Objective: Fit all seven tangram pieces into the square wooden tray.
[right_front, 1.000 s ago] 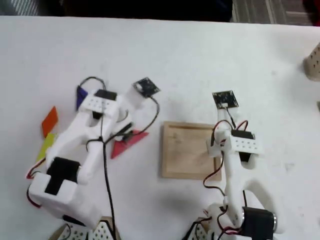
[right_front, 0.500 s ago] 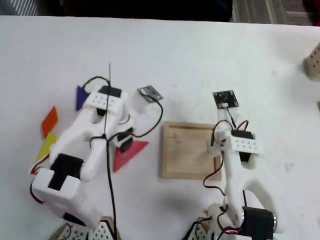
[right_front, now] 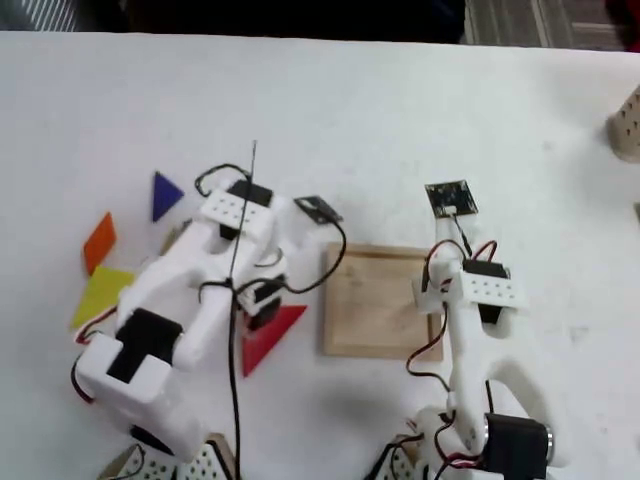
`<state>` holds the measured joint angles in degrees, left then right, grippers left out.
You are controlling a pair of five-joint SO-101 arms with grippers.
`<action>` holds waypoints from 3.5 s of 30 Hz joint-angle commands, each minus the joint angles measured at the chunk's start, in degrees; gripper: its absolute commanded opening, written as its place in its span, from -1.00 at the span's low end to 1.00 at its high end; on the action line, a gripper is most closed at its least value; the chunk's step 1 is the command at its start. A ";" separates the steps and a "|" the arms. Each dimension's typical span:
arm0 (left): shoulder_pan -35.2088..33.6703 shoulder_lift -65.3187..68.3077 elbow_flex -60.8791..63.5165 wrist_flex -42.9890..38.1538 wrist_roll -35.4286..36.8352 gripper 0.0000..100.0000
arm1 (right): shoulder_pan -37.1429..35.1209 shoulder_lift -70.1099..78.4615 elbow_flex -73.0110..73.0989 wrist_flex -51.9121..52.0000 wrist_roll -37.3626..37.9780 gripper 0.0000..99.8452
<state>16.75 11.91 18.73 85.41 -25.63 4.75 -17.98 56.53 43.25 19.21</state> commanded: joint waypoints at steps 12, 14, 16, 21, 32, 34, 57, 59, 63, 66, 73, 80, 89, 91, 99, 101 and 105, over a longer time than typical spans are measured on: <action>0.92 -0.84 -6.51 8.44 3.60 -0.84 | 0.22 -1.10 0.18 -2.68 0.70 -0.92; 0.66 -0.84 -6.86 8.44 3.60 -0.84 | 0.22 -1.10 0.18 -2.59 0.70 -0.92; 0.66 -0.84 -6.68 8.18 3.60 -0.84 | 0.22 -1.10 0.26 -2.59 0.70 -0.92; 0.75 -1.27 -5.10 4.48 3.52 -0.71 | 0.04 -1.10 0.26 -2.59 0.70 -0.92; 1.45 -30.99 26.46 -26.55 8.18 -0.54 | -0.13 -1.10 0.26 -2.59 0.70 -0.92; 0.66 -31.43 28.75 -27.25 10.37 -0.45 | -0.13 -1.10 0.26 -2.59 0.70 -0.92; -2.33 -31.43 40.62 -37.98 20.31 -0.08 | -1.98 -1.10 1.41 -2.59 4.66 -0.92; -2.07 -31.34 40.79 -37.89 20.13 -0.08 | -2.07 -1.10 1.41 -2.59 4.66 -0.92; -0.40 -31.34 41.23 -36.13 16.79 -0.08 | -1.89 -1.10 1.41 -2.59 4.66 -0.92; 1.36 -31.34 41.93 -35.87 16.00 -0.15 | -1.71 -1.10 1.41 -2.59 4.66 -0.92; 1.45 -31.25 42.29 -36.66 15.82 -0.20 | -1.63 -1.10 1.49 -2.51 4.40 -0.92; 3.30 -27.12 40.18 -36.66 15.65 -0.27 | -1.63 -1.19 1.49 -2.24 4.31 -0.93; 6.64 -26.95 40.00 -36.75 10.64 -0.61 | -1.54 -1.27 1.49 -2.24 4.31 -0.93; 6.46 -26.95 40.00 -36.75 10.64 -0.60 | -1.54 -1.27 1.49 -2.24 4.31 -0.93; 6.64 -27.03 39.91 -37.36 10.55 -0.61 | -1.63 -1.27 1.49 -2.33 4.31 -0.93; 6.64 -27.03 39.91 -38.15 10.55 -0.61 | -1.63 -1.27 1.49 -2.42 4.31 -0.93; 6.73 -27.03 39.38 -38.33 10.64 -0.61 | -1.63 -1.27 1.49 -2.42 4.31 -0.93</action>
<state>23.08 -16.22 59.52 48.66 -14.37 3.87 -18.77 57.85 41.32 23.25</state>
